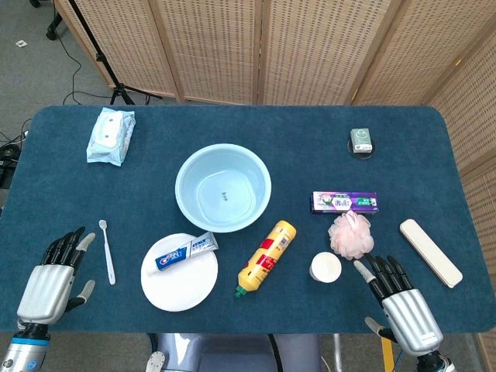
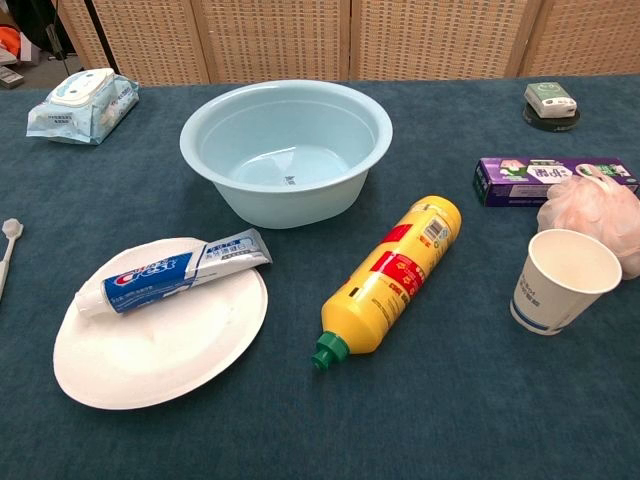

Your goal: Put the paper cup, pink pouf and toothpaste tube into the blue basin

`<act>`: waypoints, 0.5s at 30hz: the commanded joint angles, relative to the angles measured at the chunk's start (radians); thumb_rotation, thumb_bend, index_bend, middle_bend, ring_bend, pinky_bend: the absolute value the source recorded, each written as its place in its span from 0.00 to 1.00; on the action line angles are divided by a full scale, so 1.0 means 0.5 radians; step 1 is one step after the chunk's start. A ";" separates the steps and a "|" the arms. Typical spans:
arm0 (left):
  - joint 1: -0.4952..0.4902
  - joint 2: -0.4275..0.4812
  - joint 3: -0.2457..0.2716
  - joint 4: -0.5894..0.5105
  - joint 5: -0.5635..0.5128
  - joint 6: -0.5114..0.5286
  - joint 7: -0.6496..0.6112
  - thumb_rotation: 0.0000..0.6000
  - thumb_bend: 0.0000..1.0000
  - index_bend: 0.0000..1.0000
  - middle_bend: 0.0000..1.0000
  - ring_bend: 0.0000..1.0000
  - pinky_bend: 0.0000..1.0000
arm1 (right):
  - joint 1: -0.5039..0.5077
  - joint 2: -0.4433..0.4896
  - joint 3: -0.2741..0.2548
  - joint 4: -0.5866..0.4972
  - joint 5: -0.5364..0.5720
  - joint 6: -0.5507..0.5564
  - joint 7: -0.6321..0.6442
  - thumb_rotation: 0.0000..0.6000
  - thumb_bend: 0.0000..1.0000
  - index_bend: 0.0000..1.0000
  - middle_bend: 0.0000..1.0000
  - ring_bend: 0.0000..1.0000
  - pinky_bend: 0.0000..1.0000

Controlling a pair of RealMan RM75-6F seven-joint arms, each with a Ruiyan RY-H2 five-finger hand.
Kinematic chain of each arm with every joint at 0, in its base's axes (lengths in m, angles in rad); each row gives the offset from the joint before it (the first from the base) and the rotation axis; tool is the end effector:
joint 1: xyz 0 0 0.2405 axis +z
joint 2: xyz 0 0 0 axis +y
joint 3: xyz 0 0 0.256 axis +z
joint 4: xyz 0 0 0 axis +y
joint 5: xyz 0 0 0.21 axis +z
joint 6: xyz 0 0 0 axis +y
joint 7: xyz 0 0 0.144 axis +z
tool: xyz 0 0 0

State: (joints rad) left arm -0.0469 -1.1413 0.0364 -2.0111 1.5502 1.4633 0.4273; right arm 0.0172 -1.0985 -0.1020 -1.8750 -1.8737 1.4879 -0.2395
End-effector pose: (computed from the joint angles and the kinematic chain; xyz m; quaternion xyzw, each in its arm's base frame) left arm -0.2288 0.1465 0.1170 -0.6355 -0.4079 -0.3608 0.5474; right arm -0.2267 -0.1199 0.1195 0.6969 -0.3510 0.4157 0.4673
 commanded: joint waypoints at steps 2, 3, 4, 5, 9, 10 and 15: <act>0.007 0.003 0.004 0.002 -0.014 0.002 0.007 1.00 0.33 0.00 0.00 0.00 0.11 | 0.010 -0.008 -0.001 0.003 -0.004 -0.015 -0.003 1.00 0.13 0.00 0.00 0.00 0.00; 0.010 0.004 0.006 0.003 -0.021 0.003 0.011 1.00 0.33 0.00 0.00 0.00 0.11 | 0.013 -0.010 -0.001 0.003 -0.006 -0.020 -0.002 1.00 0.13 0.00 0.00 0.00 0.00; 0.019 0.010 0.009 0.003 -0.036 0.010 0.016 1.00 0.33 0.00 0.00 0.00 0.11 | 0.020 -0.014 -0.005 0.000 -0.019 -0.027 0.000 1.00 0.13 0.00 0.00 0.00 0.00; 0.026 0.017 0.008 -0.001 -0.040 0.023 0.017 1.00 0.33 0.00 0.00 0.00 0.11 | 0.024 -0.015 -0.011 -0.002 -0.036 -0.030 0.000 1.00 0.13 0.00 0.00 0.00 0.00; 0.038 0.034 0.003 -0.013 -0.027 0.056 0.016 1.00 0.33 0.00 0.00 0.00 0.11 | 0.031 -0.015 -0.022 -0.013 -0.075 -0.025 0.005 1.00 0.13 0.00 0.00 0.00 0.00; 0.040 0.036 0.001 -0.015 -0.021 0.063 0.013 1.00 0.33 0.00 0.00 0.00 0.11 | 0.032 -0.015 -0.021 -0.014 -0.079 -0.023 0.004 1.00 0.13 0.00 0.00 0.00 0.00; 0.037 0.046 0.003 -0.009 -0.013 0.056 -0.014 1.00 0.33 0.00 0.00 0.00 0.11 | 0.035 -0.020 -0.013 -0.017 -0.052 -0.036 -0.014 1.00 0.13 0.00 0.00 0.00 0.00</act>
State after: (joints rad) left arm -0.0281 -1.1191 0.0380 -2.0159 1.5439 1.4920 0.4215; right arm 0.0345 -1.1080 -0.1090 -1.8831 -1.9014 1.4715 -0.2453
